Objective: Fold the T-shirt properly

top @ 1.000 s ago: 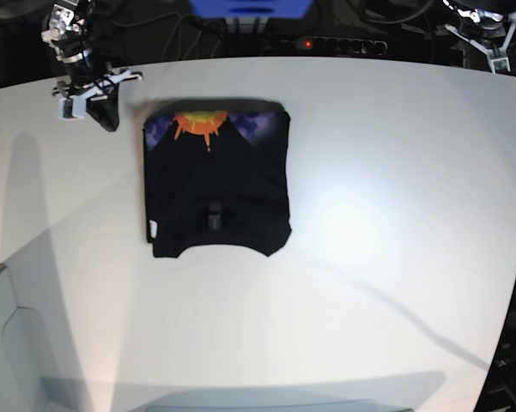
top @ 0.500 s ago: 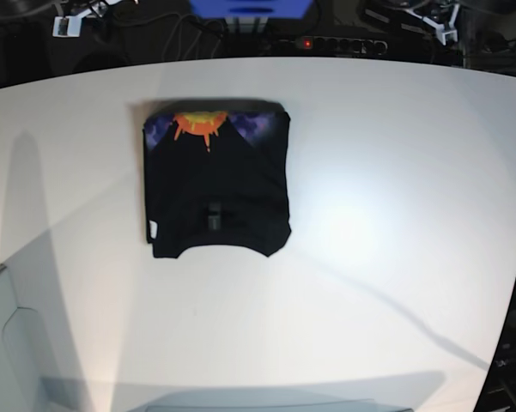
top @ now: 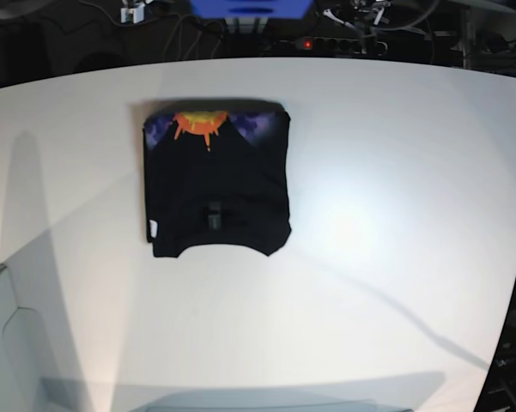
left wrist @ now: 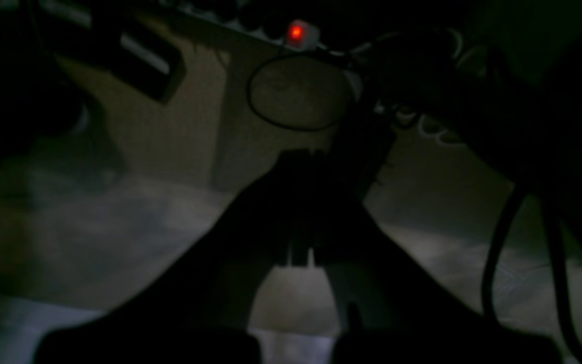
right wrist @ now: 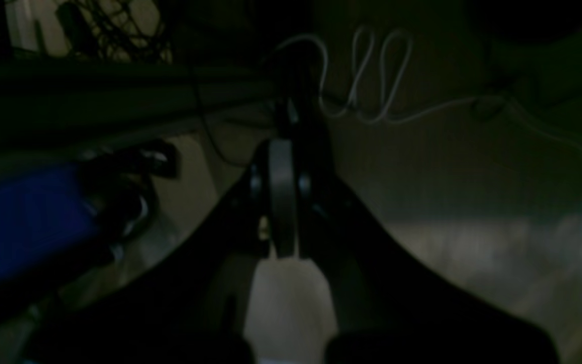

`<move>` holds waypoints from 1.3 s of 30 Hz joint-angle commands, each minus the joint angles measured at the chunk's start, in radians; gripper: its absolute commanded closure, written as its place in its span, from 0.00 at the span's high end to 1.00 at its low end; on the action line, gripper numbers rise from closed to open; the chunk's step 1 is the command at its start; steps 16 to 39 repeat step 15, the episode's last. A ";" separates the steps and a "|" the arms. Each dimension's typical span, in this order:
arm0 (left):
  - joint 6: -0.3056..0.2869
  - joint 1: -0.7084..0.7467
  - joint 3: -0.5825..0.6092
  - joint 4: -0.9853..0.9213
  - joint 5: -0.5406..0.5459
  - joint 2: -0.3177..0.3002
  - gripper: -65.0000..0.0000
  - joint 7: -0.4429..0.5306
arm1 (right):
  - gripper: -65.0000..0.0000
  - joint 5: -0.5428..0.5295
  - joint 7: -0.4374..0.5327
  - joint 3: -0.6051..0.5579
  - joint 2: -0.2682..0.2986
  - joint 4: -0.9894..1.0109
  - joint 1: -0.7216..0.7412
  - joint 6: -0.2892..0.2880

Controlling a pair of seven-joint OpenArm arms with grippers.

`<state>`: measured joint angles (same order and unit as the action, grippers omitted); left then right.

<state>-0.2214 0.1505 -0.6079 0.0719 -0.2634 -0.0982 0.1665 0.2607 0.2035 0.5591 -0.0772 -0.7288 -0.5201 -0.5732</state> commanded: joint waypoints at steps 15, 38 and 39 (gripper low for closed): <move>0.147 0.002 0.087 -0.005 -0.009 0.096 0.00 0.012 | 0.00 0.180 0.388 -0.281 0.073 0.690 0.288 0.796; 0.147 0.002 0.087 -0.005 -0.009 0.096 0.00 0.012 | 0.00 0.180 0.388 -0.281 0.073 0.690 0.288 0.796; 0.147 0.002 0.087 -0.005 -0.009 0.096 0.00 0.012 | 0.00 0.180 0.388 -0.281 0.073 0.690 0.288 0.796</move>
